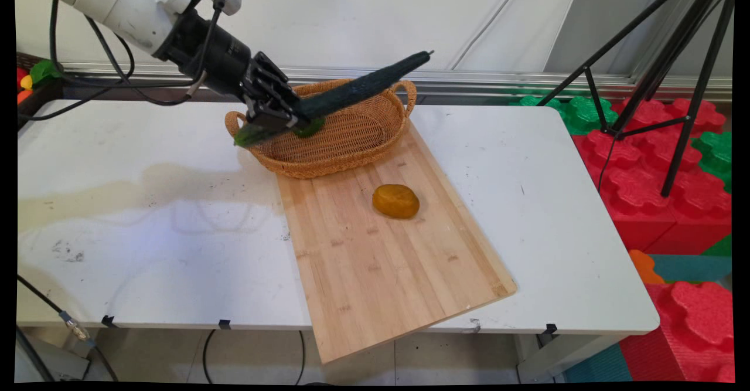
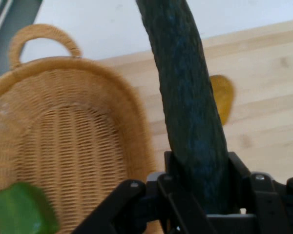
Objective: Place the picked object in the vegetable basket
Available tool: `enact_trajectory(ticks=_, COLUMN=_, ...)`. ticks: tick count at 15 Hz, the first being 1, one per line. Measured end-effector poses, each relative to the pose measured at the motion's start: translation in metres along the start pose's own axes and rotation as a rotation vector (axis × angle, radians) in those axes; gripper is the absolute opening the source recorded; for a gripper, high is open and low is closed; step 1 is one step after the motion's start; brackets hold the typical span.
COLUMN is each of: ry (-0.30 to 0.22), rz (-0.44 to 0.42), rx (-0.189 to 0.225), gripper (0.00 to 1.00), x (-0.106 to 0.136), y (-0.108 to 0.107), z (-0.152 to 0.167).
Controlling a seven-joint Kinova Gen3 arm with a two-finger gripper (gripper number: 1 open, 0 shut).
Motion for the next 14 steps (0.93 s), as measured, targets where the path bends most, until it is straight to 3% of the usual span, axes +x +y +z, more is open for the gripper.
enact_trajectory(ticks=7, ry=-0.086, rz=0.088, rx=0.085, gripper=0.00, x=-0.021, y=-0.063, z=0.019)
enact_trajectory(ticks=14, ry=-0.164, rz=0.148, rx=0.110, gripper=0.00, x=-0.038, y=-0.106, z=0.068)
